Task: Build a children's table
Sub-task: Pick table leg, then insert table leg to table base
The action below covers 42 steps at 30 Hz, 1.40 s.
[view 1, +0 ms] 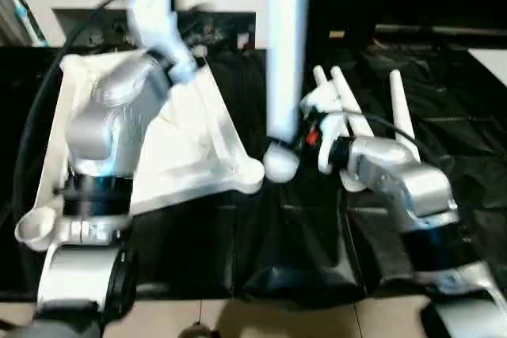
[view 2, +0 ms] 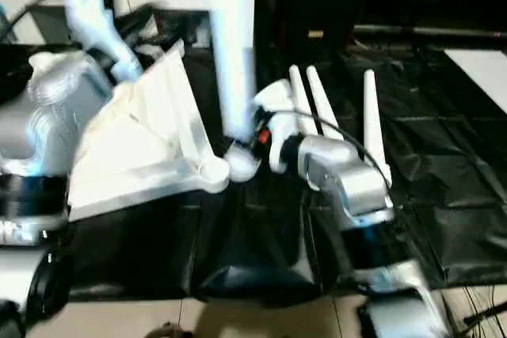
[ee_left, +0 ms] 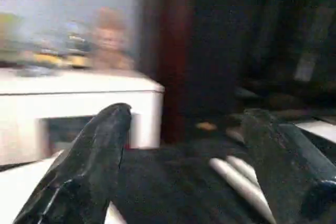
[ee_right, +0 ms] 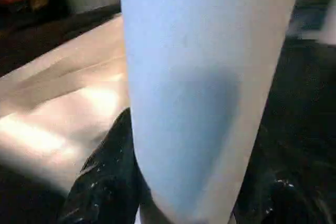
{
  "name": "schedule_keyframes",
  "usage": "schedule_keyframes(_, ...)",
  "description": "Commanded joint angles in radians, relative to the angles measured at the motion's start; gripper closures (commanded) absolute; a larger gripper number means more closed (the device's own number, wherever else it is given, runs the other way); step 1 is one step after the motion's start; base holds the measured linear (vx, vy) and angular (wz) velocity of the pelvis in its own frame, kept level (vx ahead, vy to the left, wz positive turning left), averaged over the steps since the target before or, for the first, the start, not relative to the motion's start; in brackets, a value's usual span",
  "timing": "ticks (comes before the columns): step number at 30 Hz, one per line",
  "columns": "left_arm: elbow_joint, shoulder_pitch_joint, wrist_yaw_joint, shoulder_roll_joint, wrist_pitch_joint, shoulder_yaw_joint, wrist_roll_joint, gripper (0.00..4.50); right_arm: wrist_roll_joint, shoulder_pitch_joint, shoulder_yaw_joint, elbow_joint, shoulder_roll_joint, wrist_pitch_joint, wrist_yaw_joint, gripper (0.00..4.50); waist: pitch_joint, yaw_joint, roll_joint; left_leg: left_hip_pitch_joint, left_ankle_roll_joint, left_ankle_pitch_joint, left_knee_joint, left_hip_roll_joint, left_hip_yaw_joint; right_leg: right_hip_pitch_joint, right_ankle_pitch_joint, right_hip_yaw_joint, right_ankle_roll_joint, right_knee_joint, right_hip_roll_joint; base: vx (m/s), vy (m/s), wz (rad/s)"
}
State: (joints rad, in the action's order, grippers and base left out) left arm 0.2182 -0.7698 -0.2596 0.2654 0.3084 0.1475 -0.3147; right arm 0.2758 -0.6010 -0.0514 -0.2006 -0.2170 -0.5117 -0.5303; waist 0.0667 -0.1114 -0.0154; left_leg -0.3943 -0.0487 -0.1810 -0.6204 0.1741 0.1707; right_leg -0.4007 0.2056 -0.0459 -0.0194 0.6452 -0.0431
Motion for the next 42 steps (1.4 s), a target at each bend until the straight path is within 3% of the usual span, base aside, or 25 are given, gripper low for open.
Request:
schedule_keyframes(1,0.015,-0.004,0.032,0.011,-0.051,0.005,0.041,0.69,-0.004,-0.019,0.026,-0.004,0.006,0.033,0.027,2.64,-0.089,0.001,-0.008,0.022,-0.038,-0.094,0.065,0.049,-0.024,0.057,0.001,0.049,-0.176,-0.067,-0.091,0.000,0.000,0.00)
schedule_keyframes(3,0.080,0.012,0.015,0.035,-0.074,-0.021,0.071,0.69,-0.056,-0.004,-0.005,-0.017,0.007,0.132,0.040,2.64,-0.088,0.001,-0.008,0.021,-0.032,-0.099,0.064,0.047,-0.022,0.056,0.002,0.049,-0.173,-0.067,-0.091,0.000,0.000,0.00)
schedule_keyframes(4,0.129,0.040,-0.081,0.077,-0.062,-0.084,0.089,0.69,-0.106,0.004,-0.036,-0.033,0.004,0.174,0.077,2.64,-0.085,0.002,-0.014,0.022,-0.036,-0.106,0.065,0.046,-0.022,0.048,0.025,0.048,-0.160,-0.069,-0.089,0.000,0.000,0.00)
schedule_keyframes(5,0.139,0.071,-0.205,0.096,-0.073,-0.122,0.073,0.69,-0.111,0.007,-0.035,-0.041,0.010,0.169,0.099,2.64,-0.085,0.001,-0.011,0.023,-0.034,-0.106,0.067,0.044,-0.022,0.049,0.042,0.049,-0.156,-0.074,-0.092,0.000,0.000,0.00)
schedule_keyframes(6,0.138,0.087,-0.269,0.105,-0.080,-0.140,0.062,0.69,-0.107,0.009,-0.029,-0.044,0.014,0.160,0.108,2.64,-0.083,0.003,-0.016,0.023,-0.041,-0.123,0.070,0.046,-0.021,0.048,0.074,0.052,-0.160,-0.073,-0.094,0.000,0.000,0.00)
schedule_keyframes(7,0.144,0.117,-0.324,0.129,-0.133,-0.193,0.100,0.69,-0.093,0.014,-0.016,-0.044,0.024,0.164,0.103,2.64,-0.083,0.005,-0.018,0.025,-0.047,-0.138,0.071,0.048,-0.020,0.047,0.087,0.053,-0.167,-0.076,-0.094,0.000,0.000,0.00)
schedule_keyframes(10,0.168,0.170,-0.422,0.175,-0.214,-0.294,0.178,0.69,-0.061,0.033,0.021,-0.037,0.049,0.175,0.101,2.64,-0.084,0.006,-0.022,0.027,-0.047,-0.174,0.076,0.054,-0.023,0.045,0.087,0.055,-0.164,-0.075,-0.097,0.000,0.000,0.00)
schedule_keyframes(13,0.191,0.215,-0.513,0.200,-0.227,-0.337,0.199,0.69,-0.040,0.047,0.030,-0.030,0.053,0.141,0.090,2.64,-0.082,0.007,-0.023,0.029,-0.049,-0.179,0.078,0.055,-0.024,0.046,0.081,0.055,-0.169,-0.076,-0.098,0.000,0.000,0.00)
schedule_keyframes(17,0.248,0.228,-0.611,0.225,-0.261,-0.366,0.209,0.69,-0.049,0.068,0.005,-0.027,0.043,0.169,0.075,2.64,-0.080,0.011,-0.022,0.029,-0.057,-0.200,0.081,0.053,-0.023,0.046,0.092,0.055,-0.181,-0.075,-0.097,0.000,0.000,0.00)
schedule_keyframes(26,0.350,0.178,-0.746,0.255,-0.299,-0.382,0.208,1.49,-0.060,0.086,-0.032,0.001,0.019,0.149,0.010,2.65,-0.080,0.021,-0.024,0.028,-0.045,-0.188,0.079,0.052,-0.022,0.050,0.058,0.056,-0.201,-0.074,-0.099,0.000,0.000,0.00)
schedule_keyframes(28,0.397,0.157,-0.789,0.260,-0.308,-0.390,0.218,1.57,-0.053,0.094,-0.033,0.010,0.007,0.148,-0.006,2.65,-0.081,0.022,-0.030,0.029,-0.047,-0.195,0.078,0.053,-0.023,0.050,0.058,0.055,-0.212,-0.072,-0.100,0.000,0.000,0.00)
schedule_keyframes(29,0.397,0.157,-0.789,0.260,-0.308,-0.390,0.218,1.70,-0.053,0.094,-0.033,0.010,0.007,0.148,-0.006,2.65,-0.079,0.023,-0.027,0.029,-0.046,-0.201,0.079,0.052,-0.022,0.049,0.066,0.055,-0.211,-0.075,-0.098,0.000,0.000,0.00)
schedule_keyframes(31,0.413,0.152,-0.794,0.262,-0.311,-0.395,0.227,1.92,-0.050,0.097,-0.031,0.012,0.003,0.150,-0.012,2.65,-0.079,0.023,-0.027,0.029,-0.045,-0.204,0.079,0.054,-0.023,0.050,0.075,0.057,-0.213,-0.075,-0.101,0.000,0.000,0.00)
schedule_keyframes(32,0.423,0.151,-0.810,0.265,-0.308,-0.400,0.230,1.92,-0.049,0.101,-0.032,0.016,-0.002,0.151,-0.021,2.65,-0.080,0.022,-0.032,0.029,-0.046,-0.203,0.078,0.054,-0.023,0.050,0.075,0.056,-0.214,-0.074,-0.102,0.000,0.000,0.00)
schedule_keyframes(38,0.423,0.173,-0.828,0.284,-0.258,-0.426,0.260,2.35,-0.045,0.125,-0.038,0.045,-0.016,0.132,-0.037,2.65,-0.080,0.023,-0.031,0.029,-0.040,-0.202,0.079,0.056,-0.024,0.051,0.053,0.056,-0.225,-0.072,-0.100,0.000,0.000,0.00)
schedule_keyframes(42,0.445,0.171,-0.818,0.280,-0.273,-0.419,0.271,2.78,-0.050,0.125,-0.041,0.042,-0.017,0.134,-0.035,2.65,-0.077,0.023,-0.030,0.030,-0.039,-0.214,0.078,0.055,-0.022,0.048,0.093,0.057,-0.227,-0.078,-0.101,0.000,0.000,0.00)
